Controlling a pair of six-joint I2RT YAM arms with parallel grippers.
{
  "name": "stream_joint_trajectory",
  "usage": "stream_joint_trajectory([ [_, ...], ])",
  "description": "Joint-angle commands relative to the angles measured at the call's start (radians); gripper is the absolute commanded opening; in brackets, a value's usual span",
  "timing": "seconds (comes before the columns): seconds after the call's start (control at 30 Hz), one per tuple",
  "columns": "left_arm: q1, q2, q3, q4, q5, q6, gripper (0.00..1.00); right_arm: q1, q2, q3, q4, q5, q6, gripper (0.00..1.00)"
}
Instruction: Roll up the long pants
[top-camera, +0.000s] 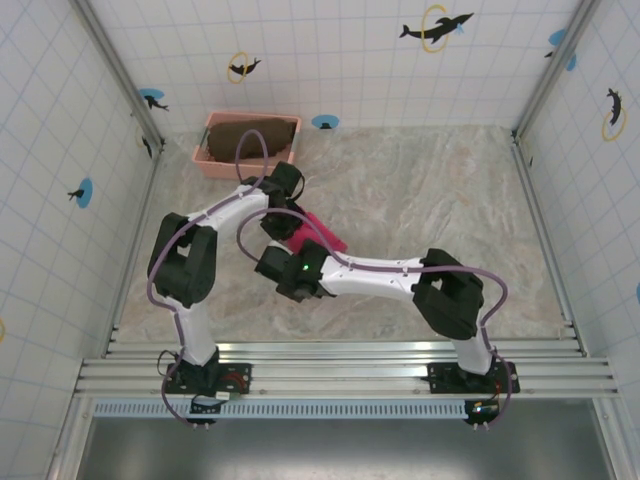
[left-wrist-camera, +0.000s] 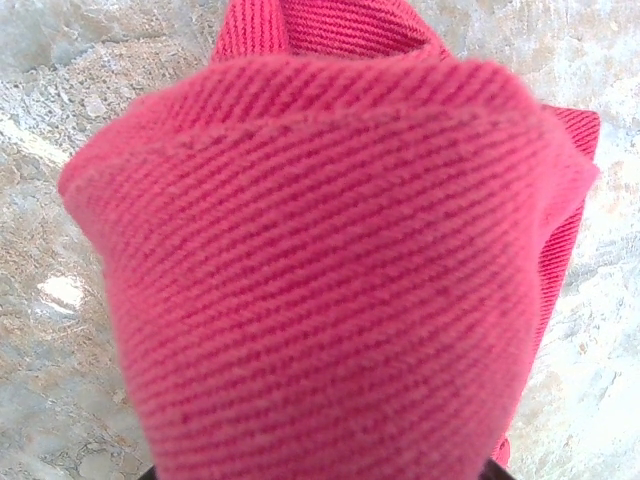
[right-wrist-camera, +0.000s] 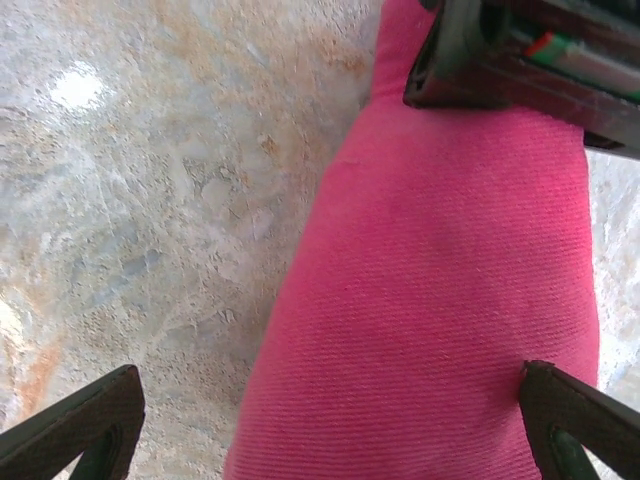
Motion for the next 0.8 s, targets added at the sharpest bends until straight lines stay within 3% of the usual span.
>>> stream_joint_trajectory([
  [0.0,0.001,0.084,-0.041,-0.187,-0.034,-0.049,0.0,0.009,0.059,0.027,-0.027,0.079,0.023,0.99],
  [0.57,0.014,0.048,-0.052,-0.213,-0.01,0.01,0.0,-0.031,0.213,-0.098,-0.022,0.401,0.101,0.99],
  [0.77,0.031,-0.003,-0.101,-0.223,-0.005,0.052,0.0,-0.052,0.246,-0.082,-0.006,0.441,0.083,0.82],
])
